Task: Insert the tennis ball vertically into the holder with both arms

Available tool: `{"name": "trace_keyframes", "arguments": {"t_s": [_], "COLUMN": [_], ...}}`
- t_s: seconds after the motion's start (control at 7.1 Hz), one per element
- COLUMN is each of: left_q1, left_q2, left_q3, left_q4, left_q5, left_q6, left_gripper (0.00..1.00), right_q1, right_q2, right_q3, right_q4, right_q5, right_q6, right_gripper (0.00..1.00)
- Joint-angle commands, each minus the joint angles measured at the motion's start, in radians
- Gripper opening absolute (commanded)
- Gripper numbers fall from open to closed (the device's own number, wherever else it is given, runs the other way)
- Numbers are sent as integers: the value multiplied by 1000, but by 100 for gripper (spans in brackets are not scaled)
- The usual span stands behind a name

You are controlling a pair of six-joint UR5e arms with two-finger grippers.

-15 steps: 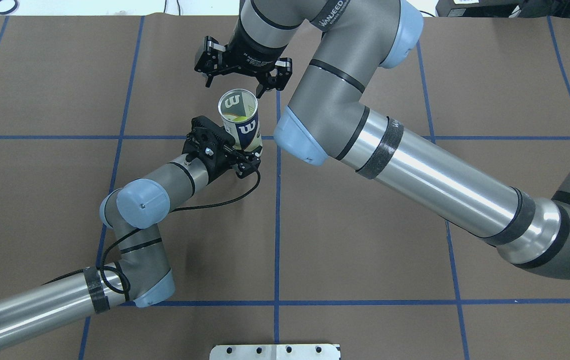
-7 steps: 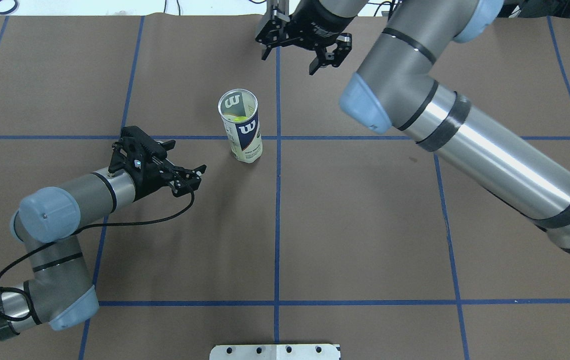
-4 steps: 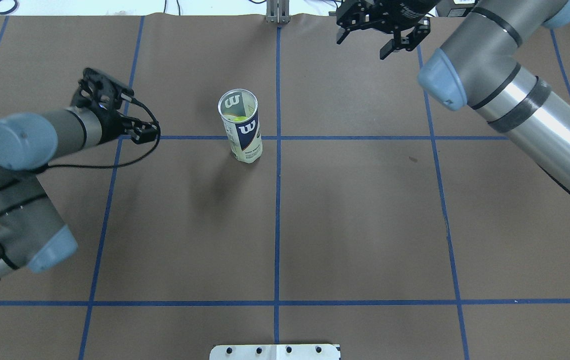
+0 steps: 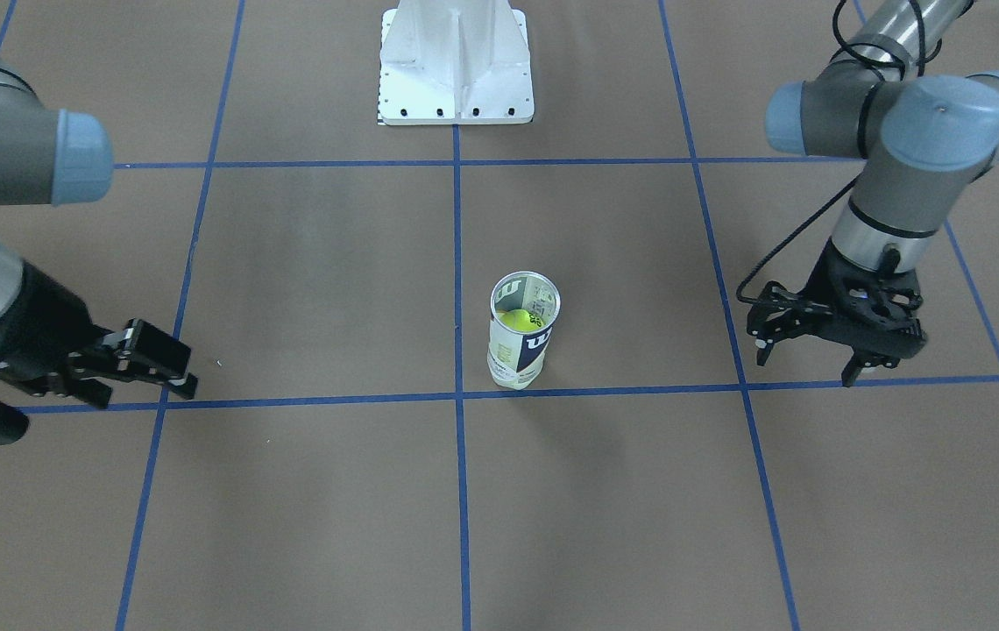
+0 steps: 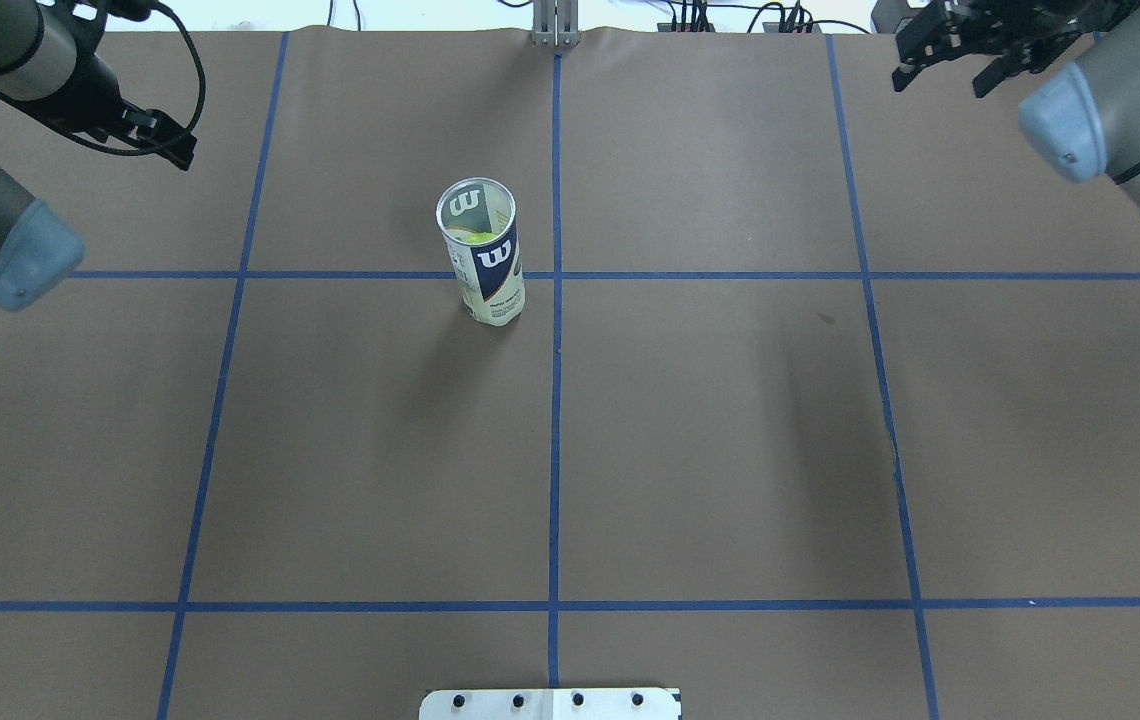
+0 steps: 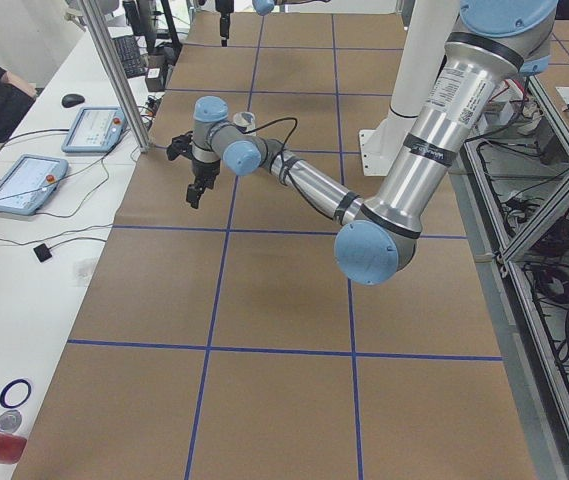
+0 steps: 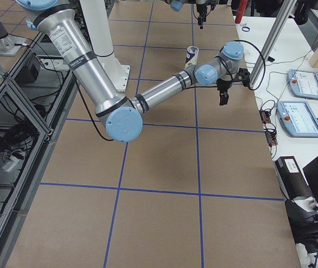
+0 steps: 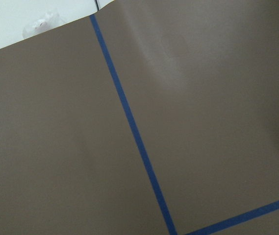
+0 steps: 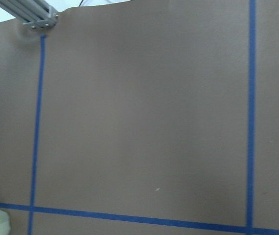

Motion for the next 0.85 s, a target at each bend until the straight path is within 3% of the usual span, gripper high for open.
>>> {"name": "trace_keyframes", "arguments": {"t_s": [0.0,0.14,0.28,0.42,0.7], "left_q1": [-94,-177,-234,-279,-337], "left_q2": [-10,-10,-13,34,86], "left_q3": [76,112,170,166,167], "left_q4": [55,80,77,47,42], "left_q5": [7,2,-4,-31,-183], "left_q6": [209,355,376,385,382], "left_gripper": [99,99,99,100,100], "right_q1": [86,128,159,205,224], "right_q2": [-99,-124,-174,-230,-286], "right_q3": [-39,-66,-96,-113,-88], "right_q4": [-60,-65,-56,-51,-39], "right_q5": [-51,-57,-54,-41,-74], "right_q6": [-281,-380,-422,-541,-591], "right_gripper": [99,99,99,99,99]}}
